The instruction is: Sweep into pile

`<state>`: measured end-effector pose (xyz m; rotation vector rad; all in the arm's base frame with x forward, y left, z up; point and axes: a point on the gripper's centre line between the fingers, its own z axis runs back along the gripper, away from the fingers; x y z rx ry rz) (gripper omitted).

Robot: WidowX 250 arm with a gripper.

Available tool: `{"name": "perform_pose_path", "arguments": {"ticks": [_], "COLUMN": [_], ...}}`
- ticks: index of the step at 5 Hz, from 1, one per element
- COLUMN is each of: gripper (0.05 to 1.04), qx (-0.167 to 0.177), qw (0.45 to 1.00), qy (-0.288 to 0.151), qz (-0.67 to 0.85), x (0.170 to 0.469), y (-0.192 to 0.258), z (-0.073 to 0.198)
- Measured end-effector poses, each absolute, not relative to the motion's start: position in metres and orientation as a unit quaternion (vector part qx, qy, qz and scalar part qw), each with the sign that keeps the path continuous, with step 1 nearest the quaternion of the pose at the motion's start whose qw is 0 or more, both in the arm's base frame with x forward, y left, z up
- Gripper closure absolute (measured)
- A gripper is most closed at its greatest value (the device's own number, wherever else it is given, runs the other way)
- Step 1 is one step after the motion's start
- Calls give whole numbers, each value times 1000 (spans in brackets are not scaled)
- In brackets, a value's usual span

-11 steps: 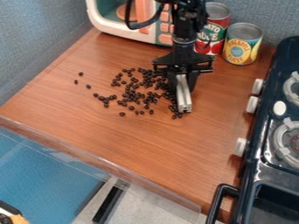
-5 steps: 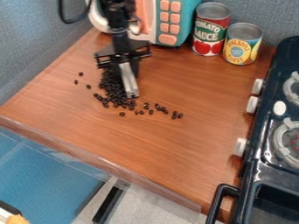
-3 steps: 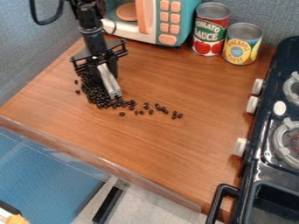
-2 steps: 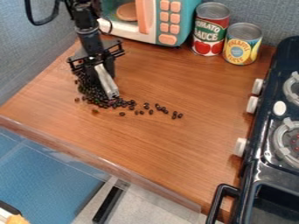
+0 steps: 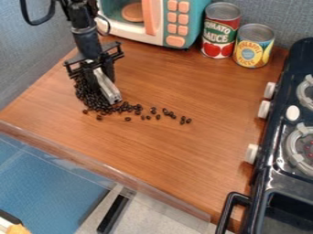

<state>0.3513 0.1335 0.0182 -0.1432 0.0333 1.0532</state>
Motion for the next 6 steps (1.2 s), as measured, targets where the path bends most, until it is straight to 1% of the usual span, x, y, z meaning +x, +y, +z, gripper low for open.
{"name": "perform_pose_path", "arguments": {"ticks": [1,2,3,4,5,6], "gripper": [697,697,697,697,697,697], "qx": [-99,-115,-115,-97,-93,-91], "qw": [858,864,885,913,925,934], "qy": [34,44,30,26,15,16], "qz": [502,488,451,395,368,345], "x": [363,373,376,363,351,341], "y": [108,78,42,0,-25,-42], "z": [30,38,47,34,33,24]}}
